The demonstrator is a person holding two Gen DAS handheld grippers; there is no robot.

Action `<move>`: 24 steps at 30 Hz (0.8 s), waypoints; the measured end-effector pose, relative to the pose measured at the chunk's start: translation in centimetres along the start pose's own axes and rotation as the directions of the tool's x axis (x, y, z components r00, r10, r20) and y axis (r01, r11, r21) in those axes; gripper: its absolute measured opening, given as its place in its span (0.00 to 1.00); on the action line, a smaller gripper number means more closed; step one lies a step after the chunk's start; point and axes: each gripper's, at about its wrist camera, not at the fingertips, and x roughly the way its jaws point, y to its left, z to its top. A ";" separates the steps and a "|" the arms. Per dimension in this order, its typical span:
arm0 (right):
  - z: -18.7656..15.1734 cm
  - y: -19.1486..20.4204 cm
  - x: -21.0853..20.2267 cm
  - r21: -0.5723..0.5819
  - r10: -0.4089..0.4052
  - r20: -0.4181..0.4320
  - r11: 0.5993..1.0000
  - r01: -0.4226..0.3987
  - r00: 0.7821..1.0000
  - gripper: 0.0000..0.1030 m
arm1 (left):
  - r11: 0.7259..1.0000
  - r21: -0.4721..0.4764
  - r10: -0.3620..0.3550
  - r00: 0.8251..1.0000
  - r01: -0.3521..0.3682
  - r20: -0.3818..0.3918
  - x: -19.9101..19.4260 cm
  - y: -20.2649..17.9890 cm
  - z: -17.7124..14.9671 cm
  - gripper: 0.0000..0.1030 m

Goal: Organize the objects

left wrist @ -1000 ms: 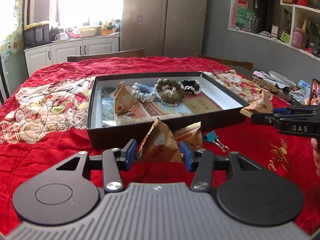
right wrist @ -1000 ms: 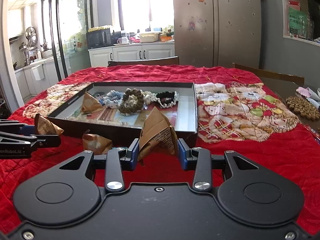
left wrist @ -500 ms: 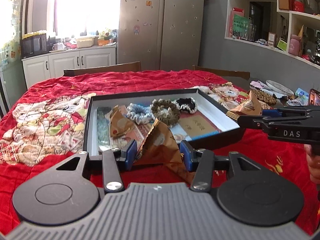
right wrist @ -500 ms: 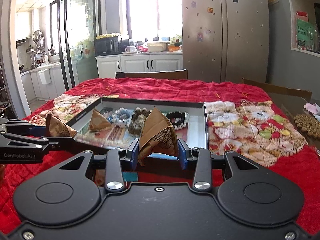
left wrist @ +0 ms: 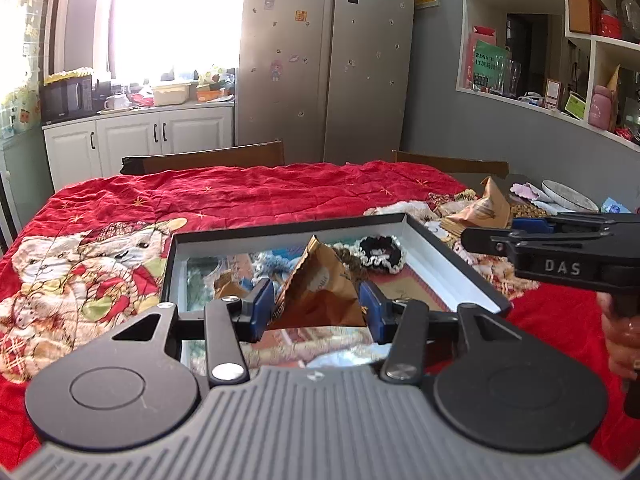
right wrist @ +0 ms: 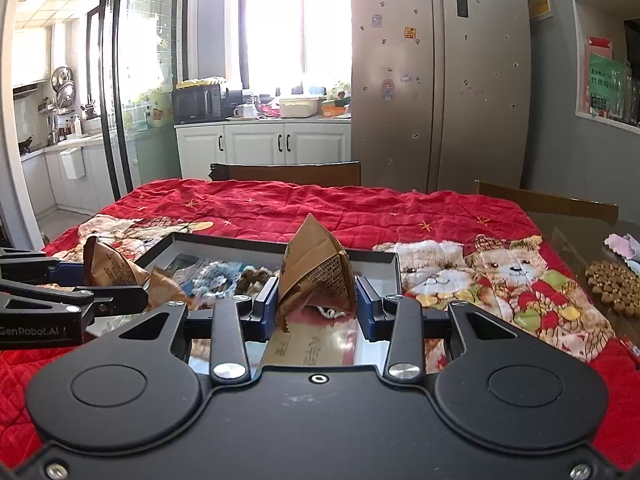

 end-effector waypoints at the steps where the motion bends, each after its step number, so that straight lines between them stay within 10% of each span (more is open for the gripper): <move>1: 0.2 0.0 0.3 0.001 0.000 -0.001 1.000 0.000 1.000 0.36 | 1.000 0.000 0.001 1.000 -0.001 -0.001 0.3 0.0 0.2 0.50; 24: 1.6 -1.8 10.0 0.070 -0.061 -0.083 0.995 0.067 0.995 0.36 | 0.995 -0.080 0.064 0.998 -0.066 -0.029 8.4 1.9 3.6 0.50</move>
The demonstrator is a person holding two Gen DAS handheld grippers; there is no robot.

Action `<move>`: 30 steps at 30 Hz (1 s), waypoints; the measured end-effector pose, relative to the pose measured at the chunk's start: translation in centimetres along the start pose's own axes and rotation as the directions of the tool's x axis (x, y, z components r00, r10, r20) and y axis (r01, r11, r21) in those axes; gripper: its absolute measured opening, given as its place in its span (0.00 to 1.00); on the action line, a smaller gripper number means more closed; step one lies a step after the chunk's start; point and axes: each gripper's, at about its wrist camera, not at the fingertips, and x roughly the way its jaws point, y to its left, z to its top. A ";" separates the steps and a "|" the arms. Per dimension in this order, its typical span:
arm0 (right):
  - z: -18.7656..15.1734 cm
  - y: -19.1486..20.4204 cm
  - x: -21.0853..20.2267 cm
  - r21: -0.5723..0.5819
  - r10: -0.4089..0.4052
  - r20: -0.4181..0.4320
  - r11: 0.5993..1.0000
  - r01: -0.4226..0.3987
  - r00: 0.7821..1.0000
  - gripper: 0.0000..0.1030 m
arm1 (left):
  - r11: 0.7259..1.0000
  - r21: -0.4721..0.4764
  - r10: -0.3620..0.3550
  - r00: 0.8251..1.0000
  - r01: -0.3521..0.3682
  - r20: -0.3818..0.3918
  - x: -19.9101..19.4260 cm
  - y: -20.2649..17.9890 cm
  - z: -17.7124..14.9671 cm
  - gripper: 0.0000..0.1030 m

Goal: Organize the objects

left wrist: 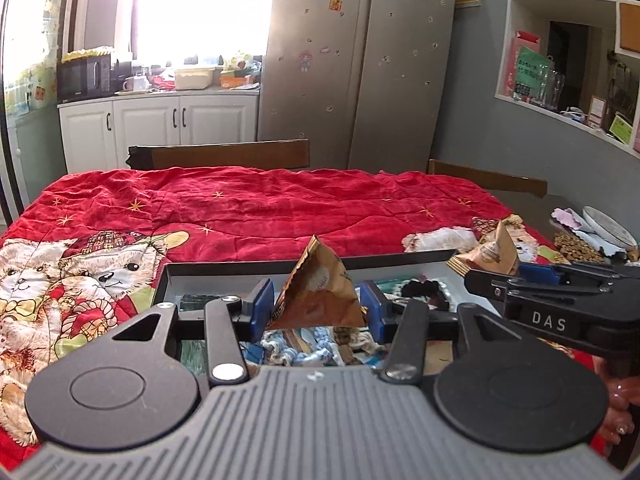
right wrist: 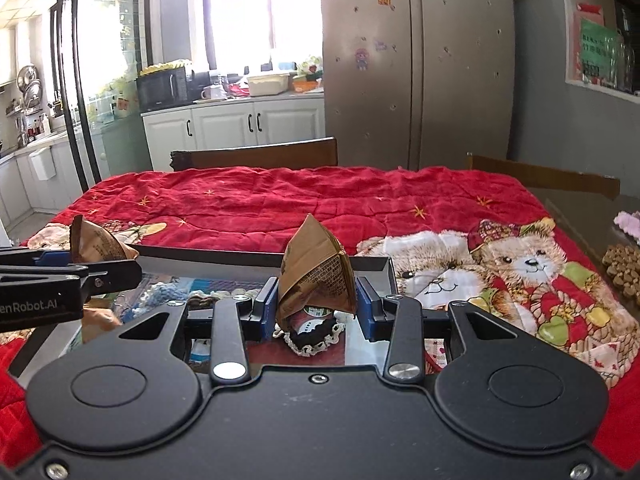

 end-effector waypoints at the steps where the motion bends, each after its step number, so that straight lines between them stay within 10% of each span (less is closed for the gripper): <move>1: 0.0 -0.1 0.3 0.004 0.000 -0.004 1.000 0.001 1.000 0.36 | 1.000 -0.004 0.003 1.000 -0.003 -0.001 0.3 0.1 0.0 0.50; 30: -1.8 0.6 4.5 -0.017 -0.001 -0.048 1.000 0.000 0.999 0.36 | 0.999 0.040 0.021 0.996 -0.018 -0.089 5.1 0.2 -2.1 0.50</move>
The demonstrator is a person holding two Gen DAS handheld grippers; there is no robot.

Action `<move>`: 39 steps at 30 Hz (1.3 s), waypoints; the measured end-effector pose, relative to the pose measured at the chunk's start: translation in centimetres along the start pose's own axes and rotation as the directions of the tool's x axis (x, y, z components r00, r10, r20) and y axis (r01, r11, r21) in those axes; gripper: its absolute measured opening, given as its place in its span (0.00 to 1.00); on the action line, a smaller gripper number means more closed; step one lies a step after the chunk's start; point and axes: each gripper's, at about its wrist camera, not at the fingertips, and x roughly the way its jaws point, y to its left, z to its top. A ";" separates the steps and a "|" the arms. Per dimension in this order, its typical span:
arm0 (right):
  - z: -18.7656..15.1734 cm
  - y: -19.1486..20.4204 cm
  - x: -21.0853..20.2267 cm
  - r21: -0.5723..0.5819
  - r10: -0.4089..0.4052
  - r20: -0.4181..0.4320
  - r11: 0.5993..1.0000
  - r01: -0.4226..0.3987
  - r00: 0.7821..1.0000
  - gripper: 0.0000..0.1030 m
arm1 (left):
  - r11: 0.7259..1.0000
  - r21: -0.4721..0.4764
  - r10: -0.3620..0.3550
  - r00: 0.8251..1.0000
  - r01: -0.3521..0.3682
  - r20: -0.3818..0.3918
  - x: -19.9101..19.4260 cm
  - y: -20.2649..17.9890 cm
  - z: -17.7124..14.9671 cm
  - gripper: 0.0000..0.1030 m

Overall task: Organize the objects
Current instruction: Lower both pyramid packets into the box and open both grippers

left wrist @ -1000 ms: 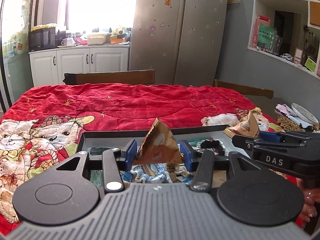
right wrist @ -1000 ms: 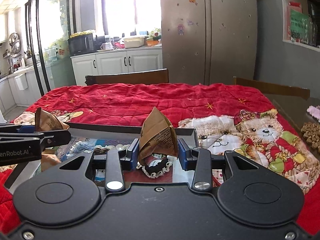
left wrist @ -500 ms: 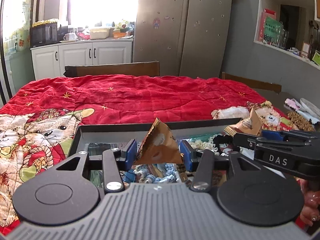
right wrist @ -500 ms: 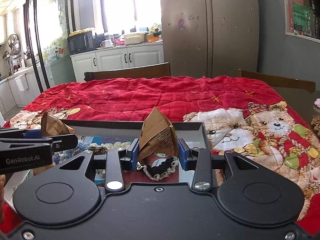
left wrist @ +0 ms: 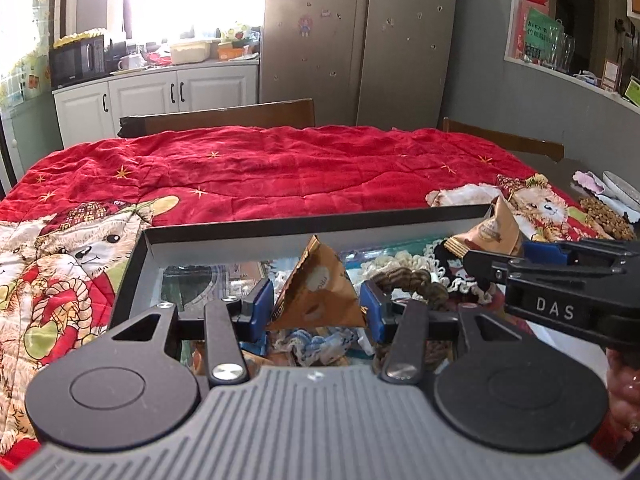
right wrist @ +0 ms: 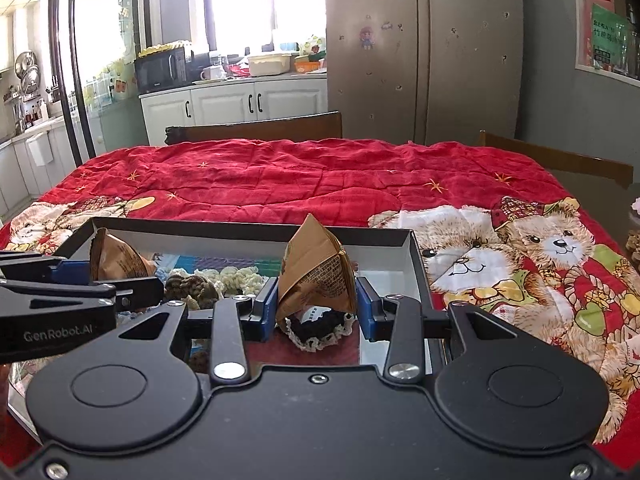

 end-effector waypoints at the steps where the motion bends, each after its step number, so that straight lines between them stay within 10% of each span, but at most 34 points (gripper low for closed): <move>1: 0.0 0.0 0.1 0.000 0.000 -0.003 1.000 0.000 1.000 0.36 | 1.000 0.001 0.000 1.000 0.000 0.000 0.0 0.0 0.0 0.50; 39: 0.2 0.5 1.5 -0.039 0.008 -0.095 0.999 -0.012 0.995 0.43 | 1.000 0.014 0.019 0.999 -0.019 -0.038 0.6 -0.2 0.0 0.59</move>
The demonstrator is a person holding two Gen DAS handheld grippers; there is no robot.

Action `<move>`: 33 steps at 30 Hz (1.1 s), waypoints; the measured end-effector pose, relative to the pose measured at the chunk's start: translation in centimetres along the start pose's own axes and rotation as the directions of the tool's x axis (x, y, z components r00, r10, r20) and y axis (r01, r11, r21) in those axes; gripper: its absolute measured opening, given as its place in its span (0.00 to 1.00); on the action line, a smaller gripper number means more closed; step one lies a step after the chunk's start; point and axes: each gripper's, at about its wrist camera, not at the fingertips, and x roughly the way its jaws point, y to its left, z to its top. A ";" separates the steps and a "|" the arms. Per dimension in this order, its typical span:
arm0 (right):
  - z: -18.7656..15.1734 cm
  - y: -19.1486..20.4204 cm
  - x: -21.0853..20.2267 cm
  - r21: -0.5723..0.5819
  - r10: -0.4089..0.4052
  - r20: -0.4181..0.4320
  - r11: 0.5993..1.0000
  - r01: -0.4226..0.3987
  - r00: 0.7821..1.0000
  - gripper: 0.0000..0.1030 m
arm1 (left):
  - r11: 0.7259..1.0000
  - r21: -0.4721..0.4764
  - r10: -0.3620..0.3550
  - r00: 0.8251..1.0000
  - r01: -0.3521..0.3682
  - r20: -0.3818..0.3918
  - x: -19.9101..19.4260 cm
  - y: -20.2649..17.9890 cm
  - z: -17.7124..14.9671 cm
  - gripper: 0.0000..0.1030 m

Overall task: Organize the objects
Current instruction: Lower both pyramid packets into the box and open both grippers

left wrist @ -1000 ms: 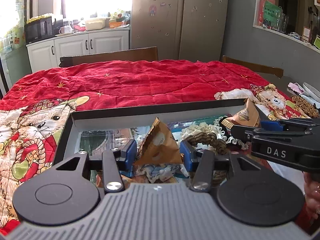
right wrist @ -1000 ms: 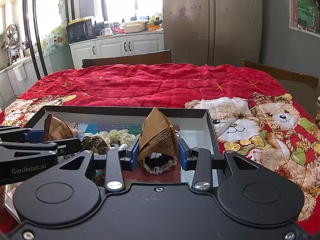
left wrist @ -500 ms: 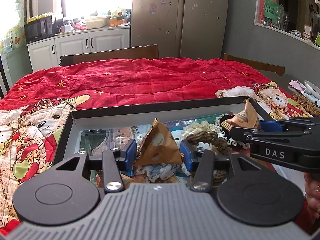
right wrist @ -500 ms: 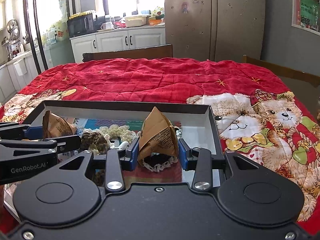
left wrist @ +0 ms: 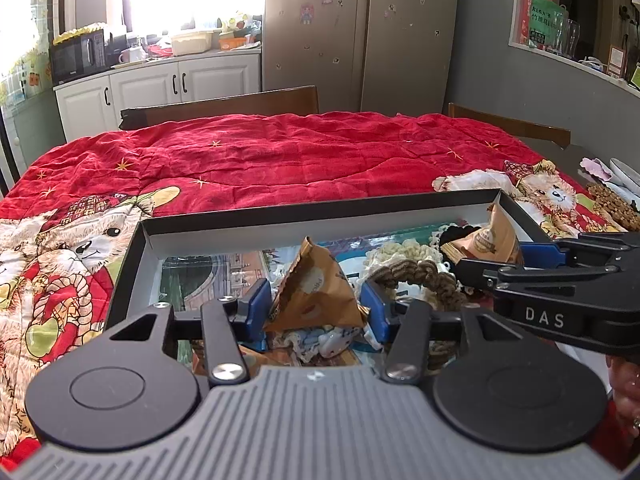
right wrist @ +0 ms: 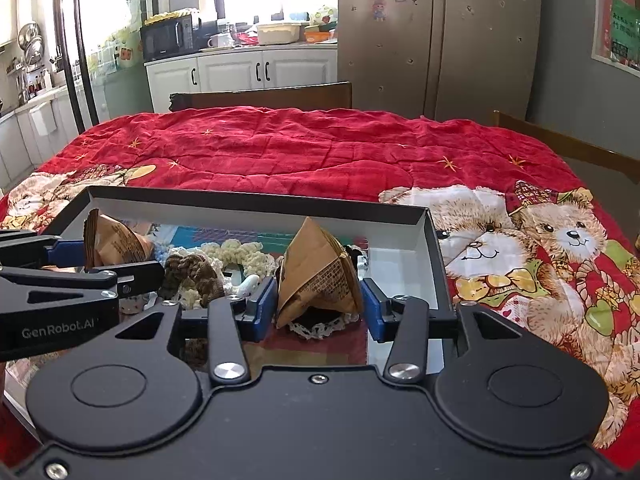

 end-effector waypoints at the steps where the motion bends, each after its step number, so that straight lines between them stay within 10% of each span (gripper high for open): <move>1: 0.0 0.0 0.0 -0.001 -0.001 -0.001 1.000 0.001 1.000 0.43 | 1.000 0.001 0.000 1.000 0.000 0.000 0.0 0.0 0.0 0.60; 33: 0.0 0.5 -0.8 -0.037 -0.005 0.038 0.999 0.007 0.999 0.61 | 1.000 0.010 0.002 1.000 -0.002 0.010 -0.3 -0.2 -0.1 0.74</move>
